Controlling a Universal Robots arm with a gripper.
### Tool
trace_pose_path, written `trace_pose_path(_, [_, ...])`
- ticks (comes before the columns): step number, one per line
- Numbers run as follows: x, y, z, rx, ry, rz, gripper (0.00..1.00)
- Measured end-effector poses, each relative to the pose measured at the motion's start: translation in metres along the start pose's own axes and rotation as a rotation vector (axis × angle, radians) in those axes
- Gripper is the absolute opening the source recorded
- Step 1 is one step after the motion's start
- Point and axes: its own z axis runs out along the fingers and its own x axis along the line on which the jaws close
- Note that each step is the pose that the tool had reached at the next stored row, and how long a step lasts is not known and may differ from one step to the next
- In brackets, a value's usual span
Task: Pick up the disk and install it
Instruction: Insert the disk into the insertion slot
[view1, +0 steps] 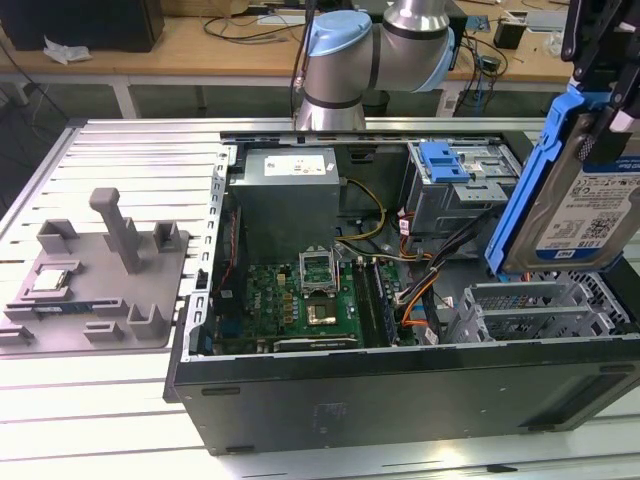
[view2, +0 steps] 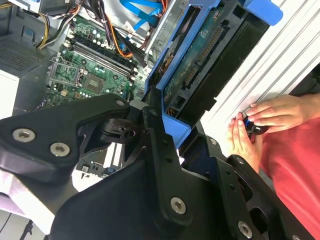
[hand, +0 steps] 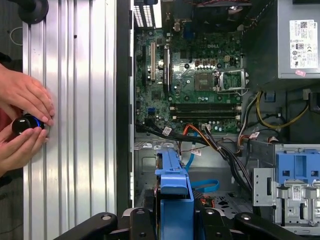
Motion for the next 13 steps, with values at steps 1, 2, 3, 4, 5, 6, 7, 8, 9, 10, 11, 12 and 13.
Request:
trace_pose_path(1, [0.0000, -0.0002, 0.0003, 0.0002, -0.0078, 0.000, 0.36])
trace_pose_path(2, [-0.0001, -0.0003, 0.0007, 0.0002, -0.0118, 0.000, 0.36])
trace_pose_path(3, [0.0000, -0.0009, 0.0012, 0.0002, -0.0126, 0.000, 0.36])
trace_pose_path(4, [-0.0001, -0.0015, 0.0017, 0.0002, -0.0128, 0.000, 0.36])
trace_pose_path(5, [-0.0001, -0.0018, 0.0019, 0.0002, -0.0128, 0.000, 0.36])
trace_pose_path(6, [-0.0001, -0.0021, 0.0021, 0.0001, -0.0129, 0.000, 0.36])
trace_pose_path(7, [-0.0001, -0.0024, 0.0023, 0.0002, -0.0129, 0.000, 0.36])
trace_pose_path(8, [-0.0001, -0.0031, 0.0026, 0.0002, -0.0129, 0.000, 0.36])
trace_pose_path(9, [-0.0002, -0.0038, 0.0029, 0.0002, -0.0130, 0.000, 0.36])
trace_pose_path(10, [-0.0002, -0.0042, 0.0032, 0.0002, -0.0129, 0.000, 0.36])
trace_pose_path(11, [-0.0002, -0.0044, 0.0034, 0.0002, -0.0130, 0.000, 0.36])
trace_pose_path(12, [-0.0002, -0.0047, 0.0041, 0.0002, -0.0129, 0.000, 0.36])
trace_pose_path(13, [-0.0003, -0.0048, 0.0044, 0.0002, -0.0130, 0.000, 0.36])
